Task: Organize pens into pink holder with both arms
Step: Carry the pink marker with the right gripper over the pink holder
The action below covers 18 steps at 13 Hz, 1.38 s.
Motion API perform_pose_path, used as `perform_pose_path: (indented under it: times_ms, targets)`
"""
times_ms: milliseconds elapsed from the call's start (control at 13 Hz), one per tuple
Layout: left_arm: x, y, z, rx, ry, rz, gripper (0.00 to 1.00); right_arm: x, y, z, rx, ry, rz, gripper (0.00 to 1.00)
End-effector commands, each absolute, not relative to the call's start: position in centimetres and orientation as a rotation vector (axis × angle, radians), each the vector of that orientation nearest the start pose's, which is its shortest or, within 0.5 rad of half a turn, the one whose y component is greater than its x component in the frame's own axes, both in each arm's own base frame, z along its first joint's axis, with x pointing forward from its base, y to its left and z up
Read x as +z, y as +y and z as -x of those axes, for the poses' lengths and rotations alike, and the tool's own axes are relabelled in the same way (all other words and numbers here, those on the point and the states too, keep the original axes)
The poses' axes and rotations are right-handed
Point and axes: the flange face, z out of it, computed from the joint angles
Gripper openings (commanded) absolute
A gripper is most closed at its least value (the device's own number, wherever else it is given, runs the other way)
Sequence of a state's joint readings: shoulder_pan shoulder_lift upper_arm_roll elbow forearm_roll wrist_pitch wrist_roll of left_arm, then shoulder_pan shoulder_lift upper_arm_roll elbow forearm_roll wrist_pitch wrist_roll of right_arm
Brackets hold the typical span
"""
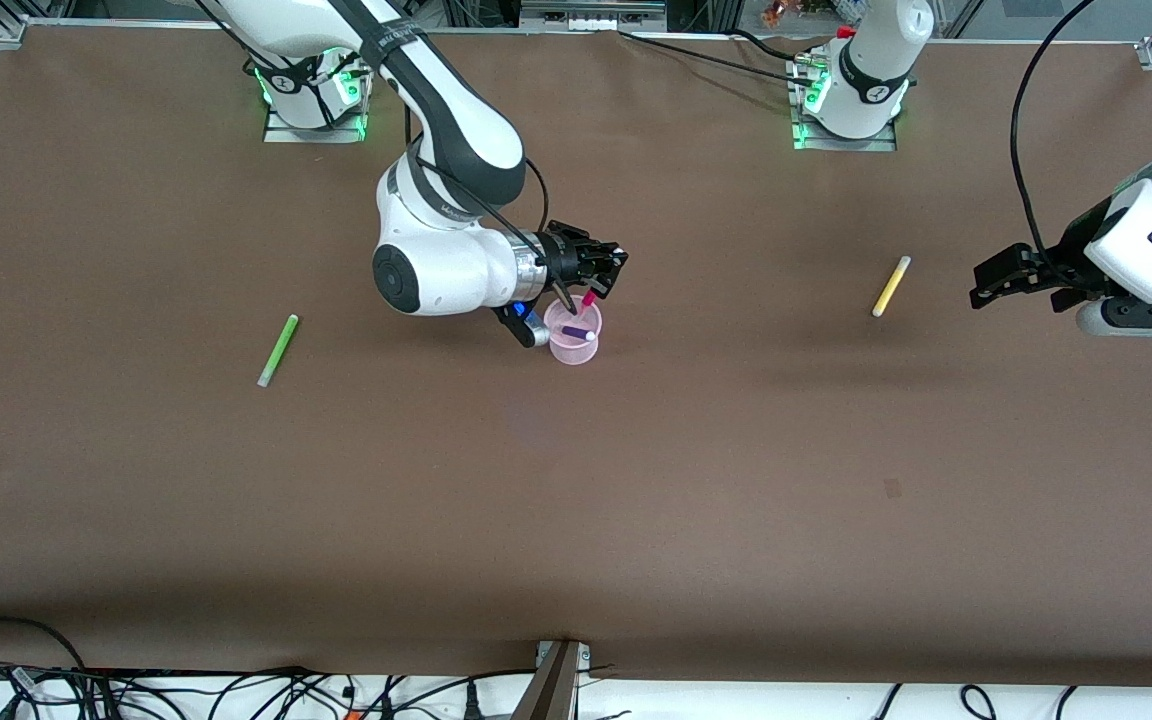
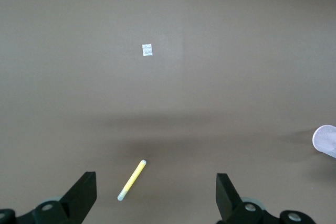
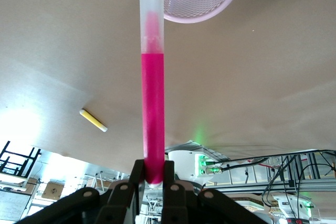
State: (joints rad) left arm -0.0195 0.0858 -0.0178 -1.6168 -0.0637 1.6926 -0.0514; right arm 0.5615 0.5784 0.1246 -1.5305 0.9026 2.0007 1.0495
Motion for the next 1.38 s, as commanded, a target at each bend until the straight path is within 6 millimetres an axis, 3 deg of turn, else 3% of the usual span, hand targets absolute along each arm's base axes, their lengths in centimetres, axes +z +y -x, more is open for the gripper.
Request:
perform_pose_path:
  times_ms: [0,231,538,1154,1231,1308]
  targets:
    - [57.0,-2.6,-58.5,0.004,-0.003,3.221,1.00,33.2,47.1,-52.2,0.982,1.014,2.264,0.00]
    - [56.9,-2.5,-58.5,0.006,-0.006,3.221,1.00,31.4,47.7,-51.1,0.974,0.930,2.312,0.00]
    - [56.8,-2.4,-58.5,0.008,-0.008,3.221,1.00,29.1,47.0,-51.3,0.963,0.905,2.345,0.00]
    - [56.8,-2.3,-58.5,0.013,-0.011,3.221,1.00,26.7,45.3,-51.7,0.916,0.857,2.456,0.00]
    - [56.8,-2.3,-58.5,0.013,-0.011,3.221,1.00,26.5,45.2,-51.8,0.915,0.860,2.455,0.06]
    - [56.8,-2.3,-58.5,0.011,-0.011,3.221,1.00,26.3,45.2,-51.9,0.916,0.863,2.455,0.19]
